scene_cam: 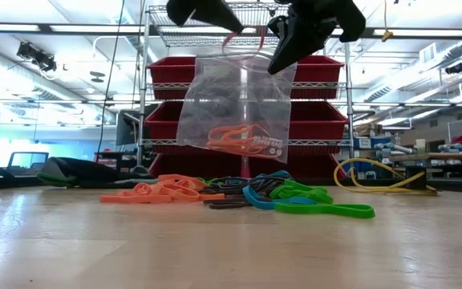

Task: Sort rubber bands
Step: Put the orange rubber band into the transparent zip bag

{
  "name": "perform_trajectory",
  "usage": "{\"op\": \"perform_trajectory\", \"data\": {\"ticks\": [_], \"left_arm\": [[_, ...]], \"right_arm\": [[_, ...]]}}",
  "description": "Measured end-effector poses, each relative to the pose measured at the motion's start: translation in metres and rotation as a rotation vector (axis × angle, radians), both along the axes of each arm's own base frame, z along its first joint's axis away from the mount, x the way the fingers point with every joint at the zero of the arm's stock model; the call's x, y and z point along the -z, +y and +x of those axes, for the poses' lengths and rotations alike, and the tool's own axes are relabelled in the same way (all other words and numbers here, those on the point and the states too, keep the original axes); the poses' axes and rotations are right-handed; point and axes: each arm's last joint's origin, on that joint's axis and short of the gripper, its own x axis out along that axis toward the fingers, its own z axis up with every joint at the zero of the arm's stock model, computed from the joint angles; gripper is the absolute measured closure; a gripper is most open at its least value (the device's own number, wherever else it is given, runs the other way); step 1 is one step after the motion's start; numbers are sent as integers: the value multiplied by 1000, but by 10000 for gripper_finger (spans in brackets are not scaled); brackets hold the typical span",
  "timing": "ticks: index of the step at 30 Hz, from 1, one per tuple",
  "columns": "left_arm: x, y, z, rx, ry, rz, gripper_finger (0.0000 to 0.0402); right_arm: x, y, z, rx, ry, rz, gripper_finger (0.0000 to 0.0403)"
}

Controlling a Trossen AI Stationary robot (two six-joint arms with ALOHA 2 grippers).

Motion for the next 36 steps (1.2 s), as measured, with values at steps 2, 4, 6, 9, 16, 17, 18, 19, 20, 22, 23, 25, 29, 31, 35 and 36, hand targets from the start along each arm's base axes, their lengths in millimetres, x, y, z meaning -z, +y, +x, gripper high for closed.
{"op": "perform_trajectory", "data": {"ticks": [2,4,6,9,16,17,18,19,20,22,23,25,29,31,35,36], "left_arm": [[1,2,-1,-22,9,-4,399],[3,4,-1,-40,12,-18,395],[4,6,-2,-55,16,-27,386],[5,6,-3,-66,27,-39,362],[6,2,-4,-68,13,-62,264],[5,1,-4,-70,5,-70,249],[4,1,-5,-74,-3,-78,234],[3,0,-7,-78,-8,-83,221],[1,0,-9,-89,-15,-89,210],[-4,0,-17,-113,-17,-94,193],[-6,1,-22,-128,-17,-102,188],[-10,3,-32,-157,-7,-127,183],[-12,7,-51,-212,39,-187,184],[-8,8,-59,-224,63,-226,184],[23,10,-72,-240,105,-284,184],[35,11,-74,-240,115,-299,184]], "right_arm": [[0,0,0,0,0,1,403],[0,0,0,1,0,1,403],[0,0,0,1,0,1,403],[0,0,0,1,0,1,403],[0,0,0,1,0,1,403],[0,0,0,1,0,1,403],[0,0,0,1,0,1,403],[0,0,0,2,1,1,403],[0,0,0,2,0,2,403],[0,0,0,3,4,3,403],[0,0,-1,3,7,3,403],[1,0,-1,5,12,3,403],[1,0,-1,5,12,4,403],[1,0,-1,3,13,4,403],[1,2,-1,-7,11,0,403],[1,3,-1,-10,10,0,403]]}}
